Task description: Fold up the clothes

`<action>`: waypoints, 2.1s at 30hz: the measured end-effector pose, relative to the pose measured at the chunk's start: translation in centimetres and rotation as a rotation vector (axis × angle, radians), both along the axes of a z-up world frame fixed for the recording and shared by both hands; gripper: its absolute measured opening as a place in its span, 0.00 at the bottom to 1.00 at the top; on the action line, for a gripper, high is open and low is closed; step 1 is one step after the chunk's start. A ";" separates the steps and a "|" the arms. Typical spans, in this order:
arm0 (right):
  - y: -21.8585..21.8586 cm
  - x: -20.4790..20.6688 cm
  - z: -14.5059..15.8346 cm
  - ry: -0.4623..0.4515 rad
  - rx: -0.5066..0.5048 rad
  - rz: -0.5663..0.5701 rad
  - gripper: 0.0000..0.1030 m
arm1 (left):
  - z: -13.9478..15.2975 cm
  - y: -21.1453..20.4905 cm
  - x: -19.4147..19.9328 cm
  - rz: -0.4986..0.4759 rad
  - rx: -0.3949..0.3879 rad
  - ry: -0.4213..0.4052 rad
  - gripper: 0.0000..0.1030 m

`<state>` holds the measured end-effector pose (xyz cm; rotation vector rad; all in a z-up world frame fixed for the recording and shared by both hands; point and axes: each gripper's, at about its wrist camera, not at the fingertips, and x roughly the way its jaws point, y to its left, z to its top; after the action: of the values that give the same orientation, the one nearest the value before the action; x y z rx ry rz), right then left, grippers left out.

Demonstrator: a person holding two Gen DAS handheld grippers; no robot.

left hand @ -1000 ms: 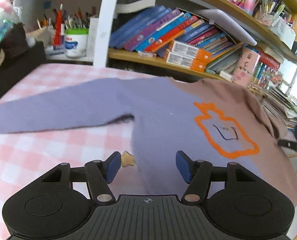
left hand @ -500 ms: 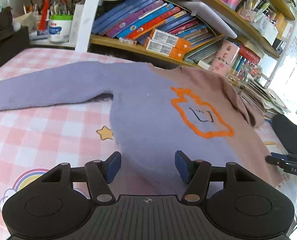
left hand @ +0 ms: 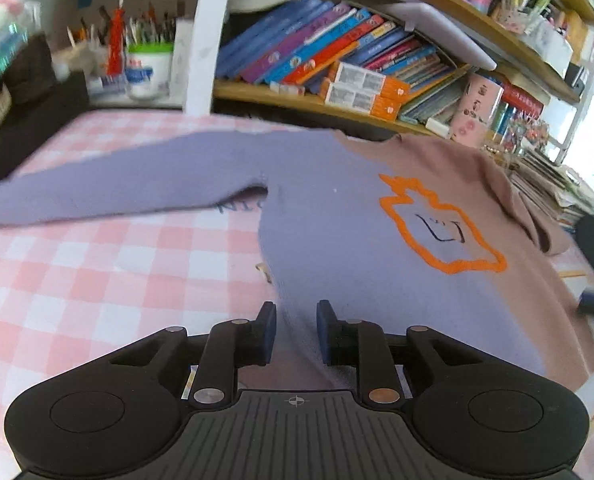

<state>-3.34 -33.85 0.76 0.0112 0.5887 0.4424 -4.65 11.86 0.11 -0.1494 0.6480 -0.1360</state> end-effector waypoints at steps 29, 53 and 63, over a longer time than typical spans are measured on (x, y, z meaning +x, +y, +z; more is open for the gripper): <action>-12.7 15.4 1.3 0.012 0.227 -0.599 0.06 | -0.9 -5.0 -2.0 -0.178 0.158 -0.002 0.53; -6.5 3.4 -0.5 0.138 0.220 -0.250 0.57 | 1.1 -1.7 -3.5 -0.088 0.043 -0.087 0.54; 0.5 -2.0 -1.4 0.117 0.020 -0.138 0.49 | -0.9 -0.6 -3.3 -0.038 -0.003 -0.015 0.54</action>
<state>-5.37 -33.32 -0.62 0.0970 0.6936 0.3149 -7.95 11.24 -0.77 -0.1387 0.6363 -0.1739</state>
